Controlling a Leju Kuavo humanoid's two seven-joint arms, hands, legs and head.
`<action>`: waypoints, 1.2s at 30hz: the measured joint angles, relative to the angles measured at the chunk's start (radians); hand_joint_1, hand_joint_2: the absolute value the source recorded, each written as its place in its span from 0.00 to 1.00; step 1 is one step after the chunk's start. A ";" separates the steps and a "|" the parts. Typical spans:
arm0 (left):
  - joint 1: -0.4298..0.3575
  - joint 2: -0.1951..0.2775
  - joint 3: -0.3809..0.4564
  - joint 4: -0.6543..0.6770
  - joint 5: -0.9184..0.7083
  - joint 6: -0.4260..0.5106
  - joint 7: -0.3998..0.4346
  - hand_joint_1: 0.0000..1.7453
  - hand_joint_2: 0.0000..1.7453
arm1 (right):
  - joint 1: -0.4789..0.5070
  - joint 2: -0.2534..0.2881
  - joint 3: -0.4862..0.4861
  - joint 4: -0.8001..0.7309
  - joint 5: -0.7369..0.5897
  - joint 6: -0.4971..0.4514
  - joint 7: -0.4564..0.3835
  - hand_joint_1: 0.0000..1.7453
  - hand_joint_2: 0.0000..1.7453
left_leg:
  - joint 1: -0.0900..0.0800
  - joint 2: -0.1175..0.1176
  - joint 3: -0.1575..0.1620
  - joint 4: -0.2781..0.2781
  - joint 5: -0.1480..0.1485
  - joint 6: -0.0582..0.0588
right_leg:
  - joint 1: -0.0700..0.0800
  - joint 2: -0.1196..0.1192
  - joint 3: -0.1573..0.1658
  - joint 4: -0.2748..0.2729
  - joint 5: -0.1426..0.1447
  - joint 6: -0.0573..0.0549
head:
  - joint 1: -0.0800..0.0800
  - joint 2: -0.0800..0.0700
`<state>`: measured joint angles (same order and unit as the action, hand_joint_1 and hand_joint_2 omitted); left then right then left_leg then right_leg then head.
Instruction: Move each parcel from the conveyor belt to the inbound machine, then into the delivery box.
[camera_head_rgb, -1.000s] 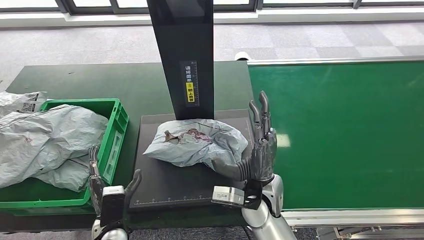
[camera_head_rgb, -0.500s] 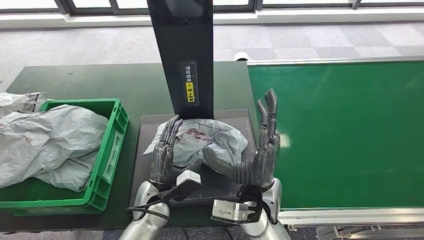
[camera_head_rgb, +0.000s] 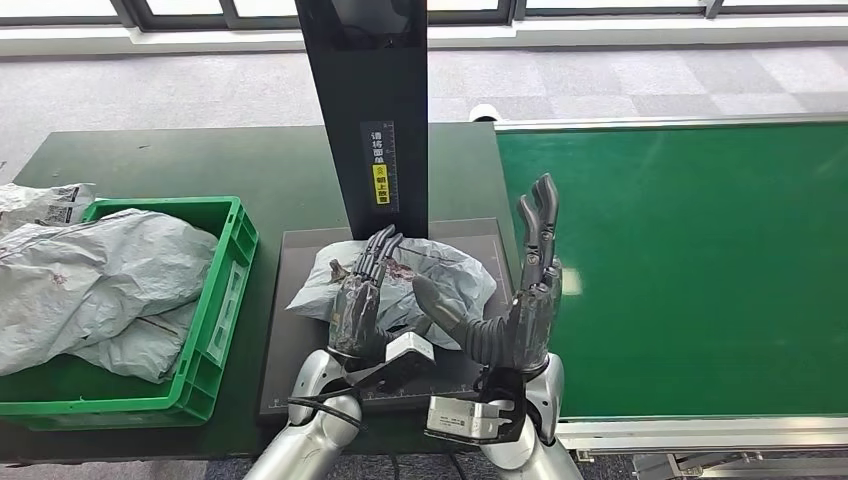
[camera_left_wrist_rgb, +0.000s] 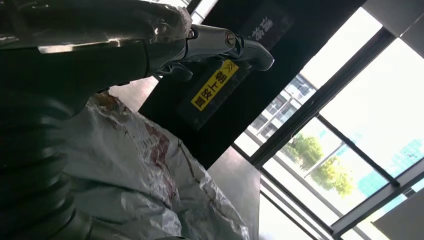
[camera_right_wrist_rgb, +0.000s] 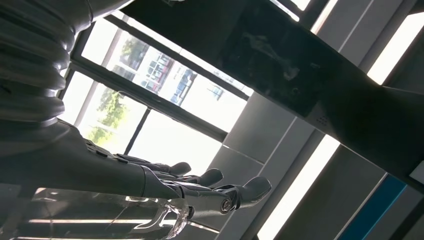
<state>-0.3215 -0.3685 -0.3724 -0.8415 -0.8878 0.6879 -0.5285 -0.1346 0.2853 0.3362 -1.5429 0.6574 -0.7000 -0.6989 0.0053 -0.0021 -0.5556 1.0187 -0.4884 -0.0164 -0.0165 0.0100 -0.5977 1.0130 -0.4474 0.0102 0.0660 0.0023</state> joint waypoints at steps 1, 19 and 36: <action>-0.013 -0.002 -0.020 0.030 -0.006 -0.015 0.025 0.00 1.00 | 0.000 0.000 0.000 0.000 -0.002 0.000 0.000 0.00 1.00 | 0.000 0.000 0.000 0.000 0.000 0.000 | 0.000 0.000 0.000 0.000 0.000 0.000 | 0.000 0.000; -0.199 -0.021 -0.263 0.405 -0.280 -0.368 0.466 0.25 1.00 | 0.010 -0.007 0.001 -0.009 -0.016 0.000 0.000 0.00 1.00 | -0.001 -0.003 0.005 -0.001 -0.005 0.003 | -0.001 -0.004 0.018 -0.001 -0.007 0.002 | 0.000 0.000; -0.221 -0.027 -0.281 0.418 -0.386 -0.380 0.550 1.00 1.00 | 0.007 -0.007 0.001 -0.009 0.005 0.000 0.000 0.00 1.00 | 0.000 -0.003 0.010 -0.001 -0.005 0.003 | 0.000 -0.004 0.022 -0.001 -0.007 0.002 | 0.000 0.000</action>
<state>-0.5426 -0.3951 -0.6535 -0.4234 -1.2733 0.3078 0.0217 -0.1273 0.2785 0.3368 -1.5522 0.6621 -0.7000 -0.6985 0.0048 -0.0054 -0.5456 1.0176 -0.4934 -0.0138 -0.0169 0.0055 -0.5759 1.0124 -0.4548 0.0120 0.0660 0.0023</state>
